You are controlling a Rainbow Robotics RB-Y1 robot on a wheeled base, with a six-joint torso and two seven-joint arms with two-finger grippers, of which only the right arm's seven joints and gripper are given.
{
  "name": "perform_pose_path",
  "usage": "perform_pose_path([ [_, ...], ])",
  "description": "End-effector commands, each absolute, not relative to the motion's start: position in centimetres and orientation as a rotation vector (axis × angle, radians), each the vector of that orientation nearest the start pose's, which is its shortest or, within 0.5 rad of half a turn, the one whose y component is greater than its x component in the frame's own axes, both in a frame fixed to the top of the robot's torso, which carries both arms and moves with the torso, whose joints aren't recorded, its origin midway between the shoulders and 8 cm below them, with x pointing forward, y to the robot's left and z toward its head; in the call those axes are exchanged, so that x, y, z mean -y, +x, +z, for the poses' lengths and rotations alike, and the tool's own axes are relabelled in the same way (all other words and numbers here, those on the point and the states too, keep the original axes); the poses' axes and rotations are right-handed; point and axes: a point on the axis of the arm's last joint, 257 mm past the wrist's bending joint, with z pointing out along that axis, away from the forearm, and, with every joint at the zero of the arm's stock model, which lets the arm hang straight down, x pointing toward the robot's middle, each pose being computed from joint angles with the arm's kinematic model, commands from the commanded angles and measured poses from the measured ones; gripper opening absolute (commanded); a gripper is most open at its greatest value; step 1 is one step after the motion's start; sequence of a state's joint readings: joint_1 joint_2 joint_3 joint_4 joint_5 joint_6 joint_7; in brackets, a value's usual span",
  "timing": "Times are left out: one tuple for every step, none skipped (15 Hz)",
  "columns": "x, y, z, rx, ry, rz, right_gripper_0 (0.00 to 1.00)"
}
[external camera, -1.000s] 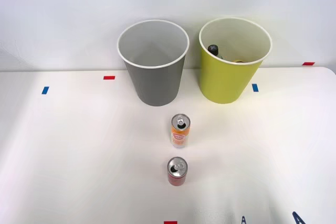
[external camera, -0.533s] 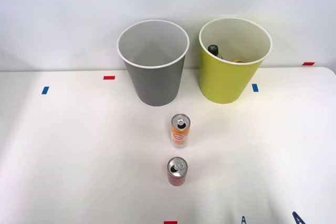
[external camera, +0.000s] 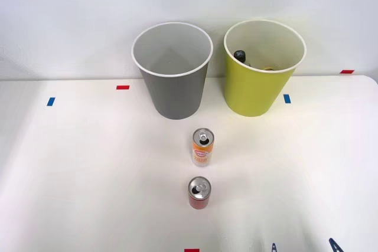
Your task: Put cans in the gray bin, plastic bottles in the light green bin
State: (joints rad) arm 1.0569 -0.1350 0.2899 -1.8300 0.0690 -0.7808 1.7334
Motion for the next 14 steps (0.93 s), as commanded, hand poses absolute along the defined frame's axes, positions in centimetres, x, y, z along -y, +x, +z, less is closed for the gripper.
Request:
perform_pose_path([
  [21.21,20.27,-28.46,-1.544,-0.168,-0.153,1.0],
  [21.21,20.27,-28.46,-1.544,-0.168,-0.153,1.0],
  [21.21,20.27,-28.46,-1.544,-0.168,-0.153,1.0],
  [21.21,20.27,-28.46,-1.544,-0.168,-0.153,1.0],
  [21.21,20.27,-28.46,-1.544,-0.168,-0.153,1.0],
  [21.21,20.27,-28.46,-1.544,-0.168,-0.153,1.0],
  [21.21,20.27,-28.46,-1.544,-0.168,-0.153,1.0],
  [21.21,20.27,-28.46,-1.544,-0.168,-0.153,1.0],
  [21.21,20.27,-28.46,-1.544,-0.168,-0.153,1.0],
  [21.21,20.27,-28.46,-1.544,-0.168,-0.153,1.0],
  [21.21,20.27,-28.46,-1.544,-0.168,-0.153,1.0],
  [21.21,20.27,-28.46,-1.544,-0.168,-0.153,1.0],
  [21.21,20.27,-28.46,-1.544,-0.168,-0.153,1.0],
  [21.21,20.27,-28.46,-1.544,-0.168,-0.153,1.0],
])
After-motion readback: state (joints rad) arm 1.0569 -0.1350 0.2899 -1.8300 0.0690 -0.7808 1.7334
